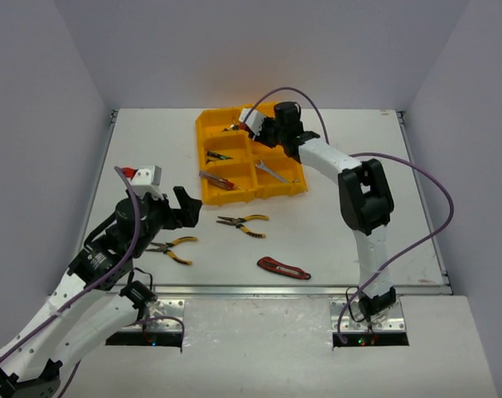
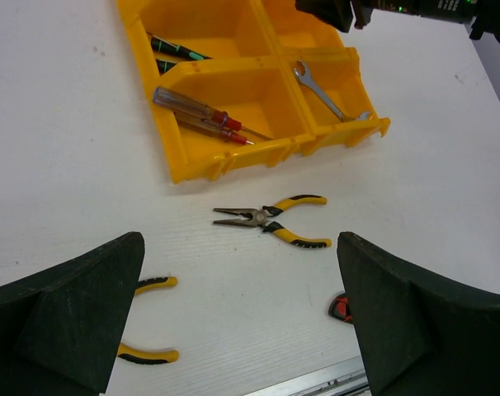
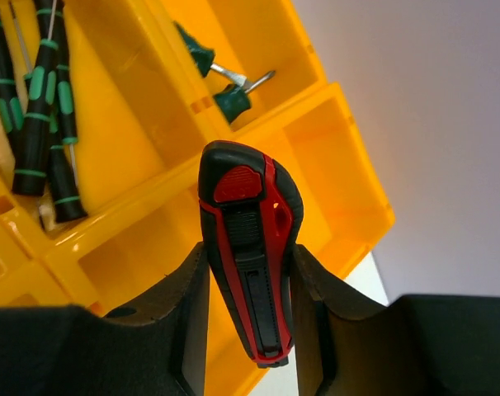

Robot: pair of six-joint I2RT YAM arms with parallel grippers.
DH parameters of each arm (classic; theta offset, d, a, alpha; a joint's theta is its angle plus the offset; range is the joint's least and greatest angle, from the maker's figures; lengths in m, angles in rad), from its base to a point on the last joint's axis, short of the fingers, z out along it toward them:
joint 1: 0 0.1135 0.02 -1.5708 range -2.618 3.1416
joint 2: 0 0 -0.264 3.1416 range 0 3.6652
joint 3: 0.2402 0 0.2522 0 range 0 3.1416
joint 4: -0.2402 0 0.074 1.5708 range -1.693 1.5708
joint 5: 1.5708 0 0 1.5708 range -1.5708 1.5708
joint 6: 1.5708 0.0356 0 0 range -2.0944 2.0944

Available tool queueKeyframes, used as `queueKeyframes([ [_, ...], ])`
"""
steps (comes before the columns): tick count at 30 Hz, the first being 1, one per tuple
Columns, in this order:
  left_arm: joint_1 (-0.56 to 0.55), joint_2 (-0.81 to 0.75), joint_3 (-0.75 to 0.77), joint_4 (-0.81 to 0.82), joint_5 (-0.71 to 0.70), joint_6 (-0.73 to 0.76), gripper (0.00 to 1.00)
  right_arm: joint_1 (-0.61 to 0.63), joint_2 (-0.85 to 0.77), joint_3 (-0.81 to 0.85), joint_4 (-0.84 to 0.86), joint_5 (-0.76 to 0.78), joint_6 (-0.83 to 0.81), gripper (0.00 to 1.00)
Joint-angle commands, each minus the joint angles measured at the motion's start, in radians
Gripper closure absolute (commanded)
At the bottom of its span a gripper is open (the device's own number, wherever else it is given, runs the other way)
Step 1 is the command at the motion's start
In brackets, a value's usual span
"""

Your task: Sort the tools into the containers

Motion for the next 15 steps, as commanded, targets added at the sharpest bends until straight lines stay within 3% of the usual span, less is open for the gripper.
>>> queueKeyframes([
  [1, 0.003, -0.014, 0.002, 0.038, -0.010, -0.004, 0.00, 0.001, -0.105, -0.044, 0.062, -0.009, 0.013, 0.59],
  [3, 0.003, -0.014, 0.002, 0.036, -0.011, -0.004, 0.00, 0.002, -0.109, -0.034, 0.032, 0.000, 0.016, 0.40],
  [5, 0.003, -0.015, 0.003, 0.034, -0.017, -0.005, 0.00, 0.002, -0.123, -0.012, 0.004, 0.006, 0.035, 0.11],
  [6, 0.003, -0.016, 0.003, 0.034, -0.020, -0.006, 0.00, 0.002, -0.139, -0.006, -0.005, 0.008, 0.049, 0.04],
  [10, 0.003, -0.021, 0.005, 0.032, -0.031, -0.008, 0.00, 0.007, -0.227, 0.029, -0.074, 0.065, 0.151, 0.01],
  [13, 0.003, -0.027, 0.008, 0.028, -0.044, -0.010, 0.00, 0.019, -0.326, 0.032, -0.209, 0.182, 0.402, 0.01],
  [15, 0.003, -0.034, 0.009, 0.024, -0.053, -0.013, 0.00, 0.019, -0.422, -0.032, -0.355, 0.120, 0.553, 0.01],
])
